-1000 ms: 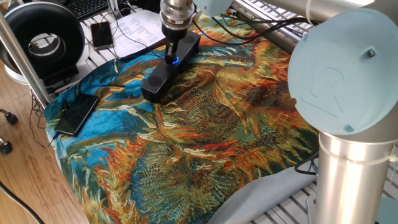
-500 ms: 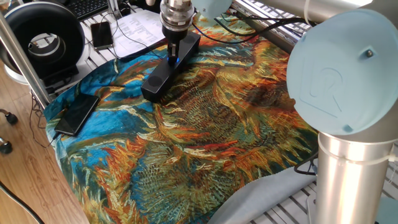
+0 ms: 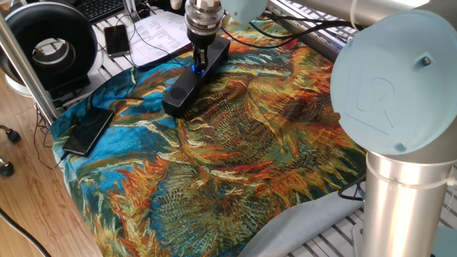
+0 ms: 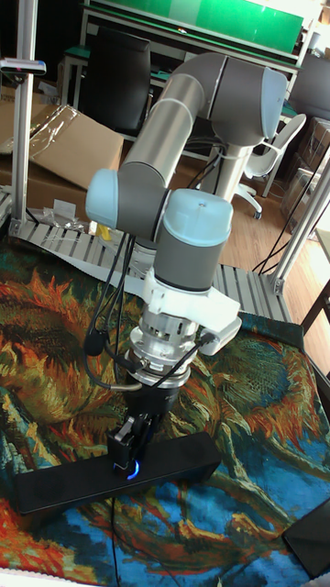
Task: Turn the knob to increase the volume of the speaker
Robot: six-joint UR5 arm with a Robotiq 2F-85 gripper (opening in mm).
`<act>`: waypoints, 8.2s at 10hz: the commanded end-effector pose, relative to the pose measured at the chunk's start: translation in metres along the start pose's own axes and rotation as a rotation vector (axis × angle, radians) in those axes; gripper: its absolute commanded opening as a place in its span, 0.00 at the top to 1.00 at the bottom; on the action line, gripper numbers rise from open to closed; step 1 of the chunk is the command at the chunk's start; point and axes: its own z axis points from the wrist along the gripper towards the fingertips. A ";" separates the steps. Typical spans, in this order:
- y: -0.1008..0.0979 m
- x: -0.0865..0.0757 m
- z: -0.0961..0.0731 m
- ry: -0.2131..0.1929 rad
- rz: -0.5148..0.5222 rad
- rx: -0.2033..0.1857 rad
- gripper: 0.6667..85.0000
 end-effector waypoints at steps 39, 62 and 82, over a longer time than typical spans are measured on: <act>-0.019 -0.005 0.000 -0.054 0.469 -0.032 0.91; -0.038 -0.020 0.005 -0.113 0.644 -0.002 0.92; -0.035 -0.006 0.010 -0.023 0.851 0.003 0.94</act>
